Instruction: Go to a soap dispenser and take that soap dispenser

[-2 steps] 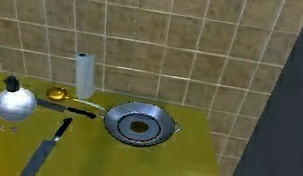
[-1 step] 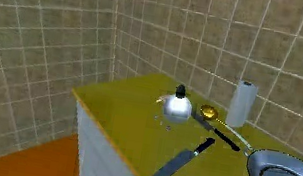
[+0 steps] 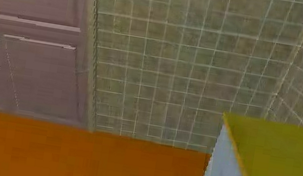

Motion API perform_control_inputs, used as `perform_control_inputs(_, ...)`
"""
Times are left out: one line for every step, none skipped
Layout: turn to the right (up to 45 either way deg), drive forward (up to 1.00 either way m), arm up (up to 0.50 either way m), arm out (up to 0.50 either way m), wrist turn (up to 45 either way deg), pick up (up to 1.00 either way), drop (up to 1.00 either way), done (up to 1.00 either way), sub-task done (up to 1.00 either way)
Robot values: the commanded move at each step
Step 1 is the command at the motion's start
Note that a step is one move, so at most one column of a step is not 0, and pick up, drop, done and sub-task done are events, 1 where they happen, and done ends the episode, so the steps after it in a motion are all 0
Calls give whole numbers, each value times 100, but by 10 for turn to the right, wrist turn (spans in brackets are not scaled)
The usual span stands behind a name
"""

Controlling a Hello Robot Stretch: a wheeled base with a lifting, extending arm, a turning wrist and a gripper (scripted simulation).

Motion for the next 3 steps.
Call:
perform_control_inputs(-300, 0, 0, 0, 0, 0, 0, 0, 0)
perform_control_inputs(0, 0, 50, 0, 0, 0, 0, 0, 0)
perform_control_inputs(0, 0, 38, 0, 0, 0, 0, 0, 0)
